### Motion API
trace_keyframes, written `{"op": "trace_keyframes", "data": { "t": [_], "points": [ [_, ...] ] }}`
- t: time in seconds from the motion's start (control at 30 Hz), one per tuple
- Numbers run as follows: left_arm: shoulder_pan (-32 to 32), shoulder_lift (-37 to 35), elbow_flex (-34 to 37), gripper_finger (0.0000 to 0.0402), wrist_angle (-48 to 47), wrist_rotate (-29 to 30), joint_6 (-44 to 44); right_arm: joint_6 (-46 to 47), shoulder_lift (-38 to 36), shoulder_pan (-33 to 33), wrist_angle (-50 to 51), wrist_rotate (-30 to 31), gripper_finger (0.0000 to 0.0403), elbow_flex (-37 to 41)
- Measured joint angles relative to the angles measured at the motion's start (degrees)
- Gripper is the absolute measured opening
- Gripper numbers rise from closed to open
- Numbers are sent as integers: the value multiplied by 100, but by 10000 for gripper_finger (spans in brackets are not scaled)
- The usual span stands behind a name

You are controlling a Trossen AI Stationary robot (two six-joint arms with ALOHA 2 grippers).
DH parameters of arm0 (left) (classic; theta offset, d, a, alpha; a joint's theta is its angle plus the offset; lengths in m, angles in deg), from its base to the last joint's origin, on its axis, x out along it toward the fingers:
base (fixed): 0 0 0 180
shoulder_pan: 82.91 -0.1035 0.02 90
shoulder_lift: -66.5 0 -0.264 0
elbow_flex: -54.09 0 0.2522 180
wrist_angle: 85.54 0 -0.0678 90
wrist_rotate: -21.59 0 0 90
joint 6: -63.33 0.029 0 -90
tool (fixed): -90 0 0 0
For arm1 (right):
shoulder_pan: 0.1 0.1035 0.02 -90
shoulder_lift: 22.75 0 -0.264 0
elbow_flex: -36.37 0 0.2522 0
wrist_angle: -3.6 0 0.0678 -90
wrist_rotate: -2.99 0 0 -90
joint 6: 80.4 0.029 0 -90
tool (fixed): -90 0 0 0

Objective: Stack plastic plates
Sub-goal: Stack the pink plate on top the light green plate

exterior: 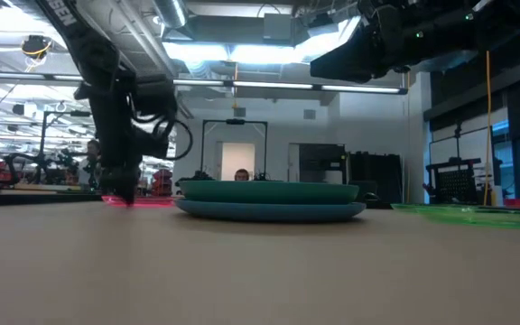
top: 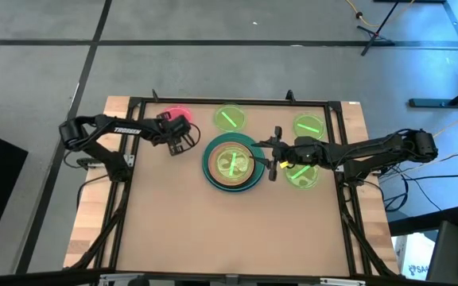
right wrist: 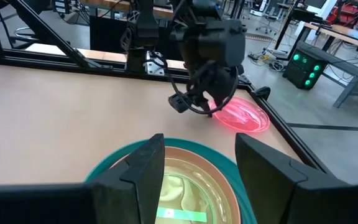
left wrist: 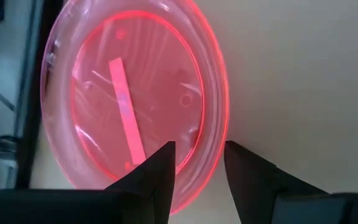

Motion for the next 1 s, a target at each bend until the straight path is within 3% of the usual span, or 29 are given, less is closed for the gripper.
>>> {"op": "trace_keyframes", "data": {
  "t": [0.23, 0.53, 0.77, 1.0],
  "points": [
    [-214, 188, -29, 113, 19, -134, 103, -2, 0, 0, -2, 250, 191, 2],
    [-224, 218, -10, 10, 56, -113, 116, -4, 0, 0, 37, 325, 191, 2],
    [-18, 152, 12, 2, -26, 205, 115, -7, 0, 0, 31, 325, 191, 2],
    [525, -397, 17, 2, -127, 248, -177, -44, 0, 0, 7, 325, 191, 2]
  ]
}}
